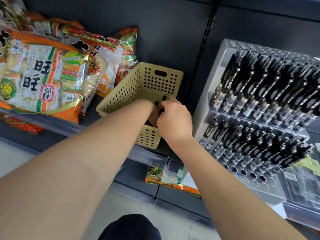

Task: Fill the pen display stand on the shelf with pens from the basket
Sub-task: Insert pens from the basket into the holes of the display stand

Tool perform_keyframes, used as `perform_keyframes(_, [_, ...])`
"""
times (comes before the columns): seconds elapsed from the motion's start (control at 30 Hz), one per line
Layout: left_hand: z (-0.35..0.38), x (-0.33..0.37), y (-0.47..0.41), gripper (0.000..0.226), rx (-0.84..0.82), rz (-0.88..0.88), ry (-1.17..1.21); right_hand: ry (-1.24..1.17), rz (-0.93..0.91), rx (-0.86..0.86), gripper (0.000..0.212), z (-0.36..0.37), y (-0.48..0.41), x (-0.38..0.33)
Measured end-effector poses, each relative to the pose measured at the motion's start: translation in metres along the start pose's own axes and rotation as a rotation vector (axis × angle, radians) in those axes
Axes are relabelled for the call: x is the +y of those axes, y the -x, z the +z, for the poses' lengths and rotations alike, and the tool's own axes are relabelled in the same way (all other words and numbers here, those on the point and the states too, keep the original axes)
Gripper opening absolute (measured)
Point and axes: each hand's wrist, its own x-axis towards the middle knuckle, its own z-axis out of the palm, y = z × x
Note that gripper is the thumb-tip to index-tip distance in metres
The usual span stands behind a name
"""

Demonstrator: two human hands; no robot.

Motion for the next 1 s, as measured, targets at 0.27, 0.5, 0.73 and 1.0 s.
perform_keyframes(0.27, [0.008,-0.013,-0.01,0.045,0.04,0.004,0.221,-0.01,-0.001,-0.022,0.037,-0.002,0.002,0.0])
perform_keyframes(0.5, [-0.005,-0.031,-0.011,0.009,0.144,0.085,0.848,-0.044,0.016,-0.071,0.035,-0.008,0.002,-0.001])
perform_keyframes(0.73, [-0.02,-0.052,0.025,0.013,0.363,0.302,1.285,-0.016,-0.025,-0.08,0.044,-0.003,-0.003,0.0])
perform_keyframes(1.0, [-0.022,-0.054,0.098,0.029,0.485,0.424,1.497,-0.336,-0.143,0.287,0.034,-0.044,0.007,-0.02])
